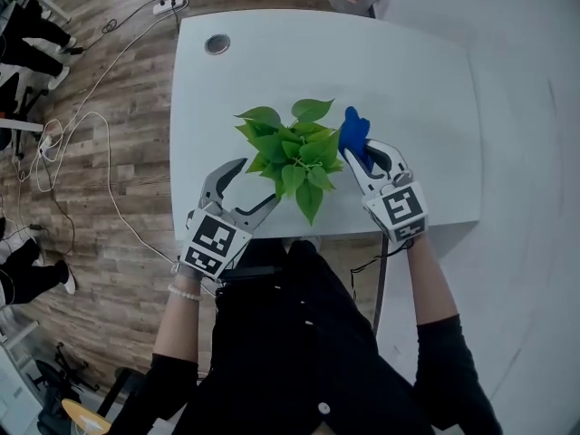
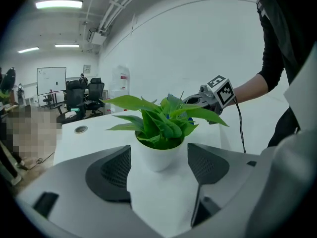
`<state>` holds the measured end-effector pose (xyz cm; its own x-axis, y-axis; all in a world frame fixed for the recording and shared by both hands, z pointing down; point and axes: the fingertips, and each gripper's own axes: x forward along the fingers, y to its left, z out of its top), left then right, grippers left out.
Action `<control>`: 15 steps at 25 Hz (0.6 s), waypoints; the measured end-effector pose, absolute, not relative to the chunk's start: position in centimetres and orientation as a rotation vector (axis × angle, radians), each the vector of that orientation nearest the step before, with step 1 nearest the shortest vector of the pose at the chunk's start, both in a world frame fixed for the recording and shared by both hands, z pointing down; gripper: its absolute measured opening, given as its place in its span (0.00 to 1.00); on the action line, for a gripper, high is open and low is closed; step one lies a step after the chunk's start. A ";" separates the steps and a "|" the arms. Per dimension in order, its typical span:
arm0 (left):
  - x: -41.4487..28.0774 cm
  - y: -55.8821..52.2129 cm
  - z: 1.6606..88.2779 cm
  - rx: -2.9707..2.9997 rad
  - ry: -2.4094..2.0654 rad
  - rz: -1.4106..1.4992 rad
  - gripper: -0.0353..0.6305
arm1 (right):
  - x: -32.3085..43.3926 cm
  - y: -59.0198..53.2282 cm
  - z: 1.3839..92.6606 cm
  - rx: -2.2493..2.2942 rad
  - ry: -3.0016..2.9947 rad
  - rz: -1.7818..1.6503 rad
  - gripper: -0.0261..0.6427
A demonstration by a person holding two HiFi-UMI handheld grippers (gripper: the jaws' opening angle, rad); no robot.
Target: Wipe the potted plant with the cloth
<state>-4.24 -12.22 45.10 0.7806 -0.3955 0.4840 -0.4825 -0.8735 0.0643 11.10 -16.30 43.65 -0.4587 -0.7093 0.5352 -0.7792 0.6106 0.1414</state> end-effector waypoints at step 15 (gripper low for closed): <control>-1.8 -13.6 46.2 2.826 -0.583 0.646 0.61 | 8.6 -17.3 45.8 0.919 -2.459 0.269 0.16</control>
<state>-1.83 -13.58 46.20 0.8283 -0.3335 0.4501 -0.4137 -0.9060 0.0899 8.61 -17.35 45.79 -0.6487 -0.5600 0.5154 -0.6581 0.7529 -0.0102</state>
